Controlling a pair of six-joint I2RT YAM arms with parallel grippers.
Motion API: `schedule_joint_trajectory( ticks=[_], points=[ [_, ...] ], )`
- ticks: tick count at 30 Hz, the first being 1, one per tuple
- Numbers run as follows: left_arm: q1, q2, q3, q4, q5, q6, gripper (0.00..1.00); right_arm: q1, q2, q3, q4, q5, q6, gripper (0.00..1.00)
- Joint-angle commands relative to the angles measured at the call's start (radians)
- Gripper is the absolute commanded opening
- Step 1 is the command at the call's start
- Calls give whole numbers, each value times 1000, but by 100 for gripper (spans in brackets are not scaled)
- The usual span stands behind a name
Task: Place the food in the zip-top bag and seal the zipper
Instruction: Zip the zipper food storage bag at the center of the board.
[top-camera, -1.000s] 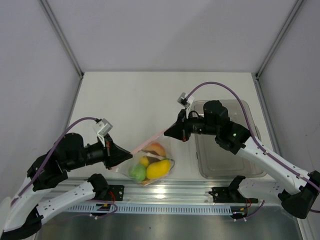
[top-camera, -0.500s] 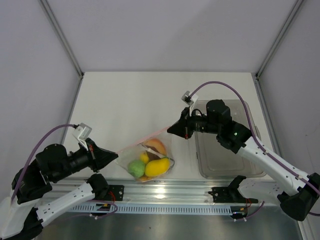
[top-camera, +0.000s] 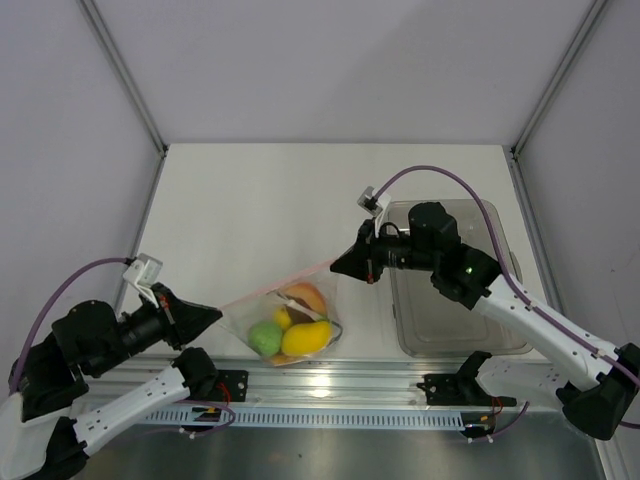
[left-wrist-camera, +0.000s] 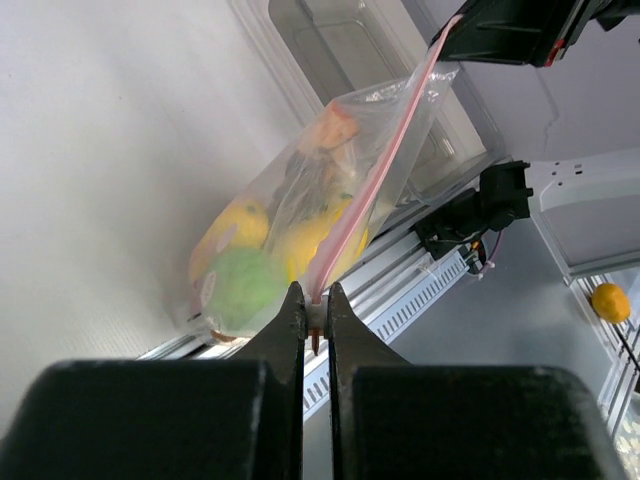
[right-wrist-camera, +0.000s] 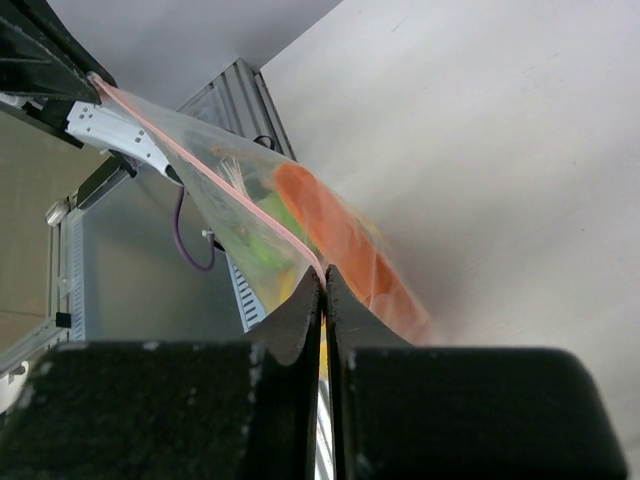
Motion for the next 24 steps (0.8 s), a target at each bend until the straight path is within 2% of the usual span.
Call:
schedule_joint_trajectory(
  ticks=[1, 9, 12, 15, 18, 19, 21, 22, 24],
  points=[
    [-2, -40, 64, -56, -52, -18, 0, 9, -17, 11, 18, 83, -13, 0],
    [-3, -40, 53, -30, -42, -20, 1, 72, 15, 42, 16, 116, -19, 0],
    [-2, -37, 47, -17, -49, -18, 26, 96, 26, 47, 20, 122, -18, 0],
    [-2, -43, 40, 8, -62, -15, 36, 106, 40, 53, 26, 126, -16, 0],
    [-2, -47, 32, 8, -106, -24, 59, 110, 51, 59, 30, 125, -15, 0],
    [-2, -48, 33, 8, -120, -26, 70, 112, 52, 62, 32, 124, -13, 0],
    [-2, -50, 30, 3, -157, -27, 79, 113, 66, 79, 29, 122, -13, 0],
    [-2, -53, 32, 3, -169, -27, 99, 113, 72, 85, 26, 124, -13, 0],
    [-2, -54, 33, -7, -210, -38, 99, 115, 89, 105, 20, 130, -15, 0]
  ],
)
